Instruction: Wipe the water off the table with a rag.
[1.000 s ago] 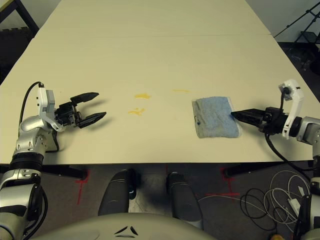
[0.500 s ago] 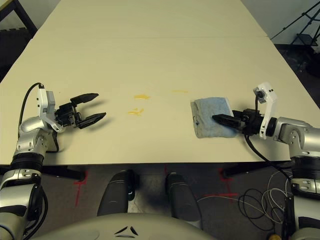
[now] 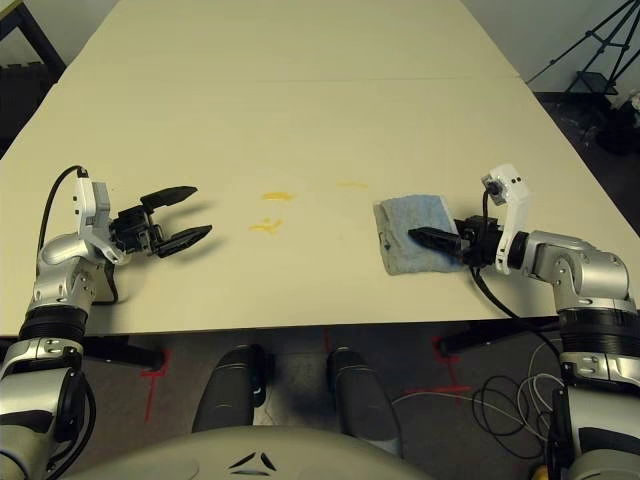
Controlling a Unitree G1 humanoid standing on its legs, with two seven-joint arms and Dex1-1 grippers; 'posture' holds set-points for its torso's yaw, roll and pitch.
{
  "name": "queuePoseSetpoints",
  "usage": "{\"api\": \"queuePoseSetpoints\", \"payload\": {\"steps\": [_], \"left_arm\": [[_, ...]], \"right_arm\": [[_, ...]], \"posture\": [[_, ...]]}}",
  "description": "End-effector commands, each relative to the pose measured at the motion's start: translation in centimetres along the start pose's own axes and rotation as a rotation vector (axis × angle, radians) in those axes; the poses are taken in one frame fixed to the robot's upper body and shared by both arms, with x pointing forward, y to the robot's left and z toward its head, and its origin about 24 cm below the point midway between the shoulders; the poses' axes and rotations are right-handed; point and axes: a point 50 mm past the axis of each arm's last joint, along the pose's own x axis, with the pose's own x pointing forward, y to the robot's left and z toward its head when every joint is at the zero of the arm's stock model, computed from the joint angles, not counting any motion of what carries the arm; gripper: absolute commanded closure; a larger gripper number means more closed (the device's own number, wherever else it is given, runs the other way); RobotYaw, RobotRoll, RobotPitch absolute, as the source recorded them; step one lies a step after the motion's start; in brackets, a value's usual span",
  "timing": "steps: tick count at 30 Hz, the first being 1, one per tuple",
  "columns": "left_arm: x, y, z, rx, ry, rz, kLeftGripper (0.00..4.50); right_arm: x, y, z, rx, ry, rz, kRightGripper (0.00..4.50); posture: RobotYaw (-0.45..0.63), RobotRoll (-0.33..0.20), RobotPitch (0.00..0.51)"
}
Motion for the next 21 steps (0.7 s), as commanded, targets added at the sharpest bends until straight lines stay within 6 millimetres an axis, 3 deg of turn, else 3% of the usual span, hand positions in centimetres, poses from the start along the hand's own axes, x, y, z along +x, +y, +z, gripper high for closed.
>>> {"api": "queuePoseSetpoints", "payload": {"steps": [1, 7, 16, 21], "left_arm": [[0.2, -0.2, -0.5, -0.005, 0.025, -0.017, 0.00], [0.3, -0.2, -0.6, -0.005, 0.025, -0.016, 0.00], [0.4, -0.4, -0.8, -0.005, 0.029, -0.012, 0.00], [0.0, -0.3, -0.9, -0.002, 0.041, 0.002, 0.00]], "right_arm": [[0.9, -0.2, -2.5, 0.072, 0.088, 0.015, 2.40], [0.4, -0.8, -1.1, 0.084, -0.002, -0.003, 4.39], [-0.1, -1.1, 5.0, 0.149, -0.378, -0.024, 4.44], [1.5, -0.7, 7.1, 0.179, -0.478, -0.026, 4.44]], "posture": [[0.18, 0.000, 0.163], [0.18, 0.000, 0.163], [0.18, 0.000, 0.166], [0.19, 0.000, 0.166]]}}
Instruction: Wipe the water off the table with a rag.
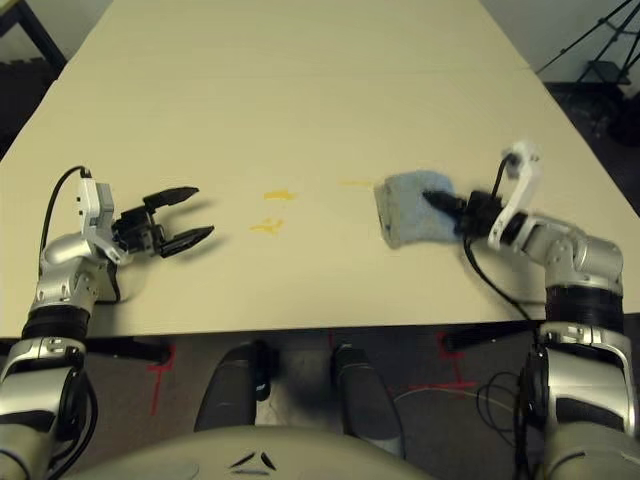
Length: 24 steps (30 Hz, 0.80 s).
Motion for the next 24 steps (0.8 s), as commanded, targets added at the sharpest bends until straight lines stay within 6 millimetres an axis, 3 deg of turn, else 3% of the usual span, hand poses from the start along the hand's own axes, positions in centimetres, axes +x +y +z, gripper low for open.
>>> {"api": "queuePoseSetpoints", "payload": {"steps": [1, 9, 15, 24], "left_arm": [[-0.3, -0.1, -0.6, -0.011, 0.034, 0.006, 0.00], [-1.2, 0.4, -0.4, 0.006, 0.054, 0.039, 0.00], [-1.6, 0.3, -0.2, 0.013, 0.056, 0.044, 0.00], [-1.7, -0.2, -0.3, 0.015, 0.056, 0.050, 0.00]], "right_arm": [[1.3, 0.3, 0.3, 0.027, -0.059, -0.004, 4.44], [5.3, 1.3, -2.4, 0.021, 0.077, -0.009, 4.44], [6.9, 1.1, -4.6, 0.016, 0.187, -0.045, 4.45], [10.1, 4.4, -7.8, 0.027, 0.316, 0.102, 4.45]], "posture": [[0.19, 0.000, 0.166], [0.22, 0.000, 0.162], [0.24, 0.000, 0.163], [0.26, 0.000, 0.162]]}}
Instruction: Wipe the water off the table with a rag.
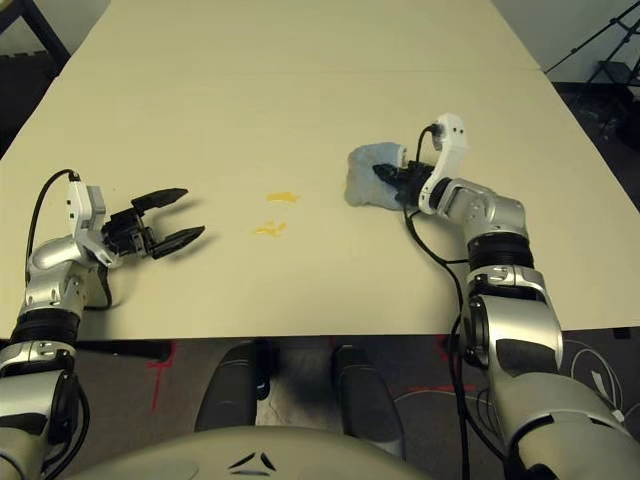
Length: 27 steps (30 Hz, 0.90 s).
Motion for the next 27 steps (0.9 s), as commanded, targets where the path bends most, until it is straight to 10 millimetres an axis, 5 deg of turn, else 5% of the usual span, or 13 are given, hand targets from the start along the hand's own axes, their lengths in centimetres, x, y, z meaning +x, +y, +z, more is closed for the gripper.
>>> {"api": "queuePoseSetpoints", "payload": {"steps": [1, 6, 11, 21, 27], "left_arm": [[-0.2, -0.3, -0.2, 0.002, 0.019, -0.006, 0.00], [-0.1, -0.5, -0.2, 0.001, 0.017, -0.005, 0.00], [0.0, -0.6, -0.2, 0.001, 0.018, -0.008, 0.00], [0.1, -0.6, -0.4, 0.000, 0.022, -0.015, 0.00], [0.4, -0.4, -0.4, 0.000, 0.017, -0.019, 0.00]], "right_arm": [[2.1, 1.6, -3.3, 0.043, 0.142, 0.079, 4.45], [3.2, 3.0, -4.2, 0.038, 0.177, 0.131, 4.45], [2.7, 2.4, -3.9, 0.031, 0.169, 0.103, 4.45], [-4.0, -3.6, 0.0, -0.002, 0.071, -0.136, 4.45], [-7.5, -5.4, 2.4, -0.023, 0.008, -0.235, 4.45]], "posture": [[0.26, 0.000, 0.162], [0.26, 0.000, 0.167], [0.26, 0.000, 0.170], [0.24, 0.000, 0.169], [0.24, 0.000, 0.169]]}}
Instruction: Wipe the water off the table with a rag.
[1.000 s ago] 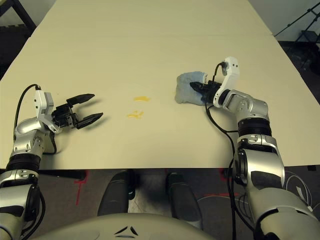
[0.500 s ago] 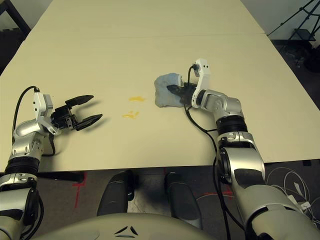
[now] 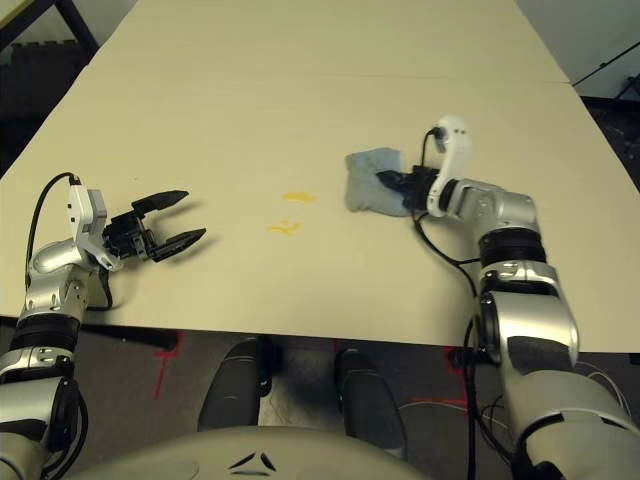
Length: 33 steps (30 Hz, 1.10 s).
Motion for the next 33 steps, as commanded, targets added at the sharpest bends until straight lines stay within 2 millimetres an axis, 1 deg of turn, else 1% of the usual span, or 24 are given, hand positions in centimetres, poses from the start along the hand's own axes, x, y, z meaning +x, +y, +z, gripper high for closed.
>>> {"api": "queuePoseSetpoints", "payload": {"steps": [1, 3, 5, 6, 8, 12, 14, 16, 19, 24, 28, 33], "left_arm": [[0.3, -0.2, -0.3, -0.001, 0.021, -0.025, 0.00], [0.3, -0.2, -0.4, -0.001, 0.021, -0.027, 0.00], [0.4, -0.2, -0.4, -0.001, 0.021, -0.030, 0.00], [0.4, -0.2, -0.4, -0.001, 0.021, -0.030, 0.00], [0.4, -0.1, -0.4, -0.001, 0.023, -0.033, 0.00], [0.2, -0.1, -0.4, -0.001, 0.026, -0.038, 0.00], [0.0, -0.2, -0.4, -0.001, 0.028, -0.044, 0.00], [-0.1, -0.2, -0.4, -0.001, 0.030, -0.049, 0.00], [-0.2, -0.3, -0.4, -0.002, 0.034, -0.057, 0.00], [-0.2, -0.5, -0.5, -0.001, 0.036, -0.064, 0.00], [-0.1, -0.6, -0.5, -0.002, 0.032, -0.067, 0.00], [-0.2, -0.7, -0.6, -0.007, 0.038, -0.072, 0.00]], "right_arm": [[-2.5, -2.1, 0.8, 0.011, -0.035, -0.100, 4.45], [-3.0, -1.9, 1.8, 0.019, -0.071, -0.078, 4.45], [-3.2, -1.1, 3.0, 0.041, -0.113, -0.012, 4.45], [-3.3, -0.9, 3.3, 0.047, -0.122, 0.007, 4.45], [-3.2, 0.4, 3.9, 0.059, -0.131, 0.095, 4.45], [-3.1, 2.5, 4.5, 0.079, -0.134, 0.214, 4.46], [-2.8, 3.6, 4.4, 0.082, -0.116, 0.260, 4.46], [-2.5, 4.3, 4.2, 0.084, -0.099, 0.283, 4.46], [-1.5, 5.6, 3.0, 0.101, -0.053, 0.325, 4.46], [0.4, 7.1, 0.1, 0.124, 0.042, 0.359, 4.46], [1.7, 7.6, -2.1, 0.106, 0.113, 0.339, 4.46], [2.9, 8.1, -3.7, 0.079, 0.170, 0.333, 4.46]], "posture": [[0.24, 0.000, 0.169], [0.22, 0.000, 0.167], [0.22, 0.000, 0.167], [0.22, 0.000, 0.167], [0.22, 0.000, 0.167], [0.22, 0.000, 0.167], [0.23, 0.000, 0.169], [0.23, 0.000, 0.169], [0.23, 0.000, 0.171], [0.24, 0.000, 0.171], [0.25, 0.000, 0.171], [0.25, 0.000, 0.171]]}}
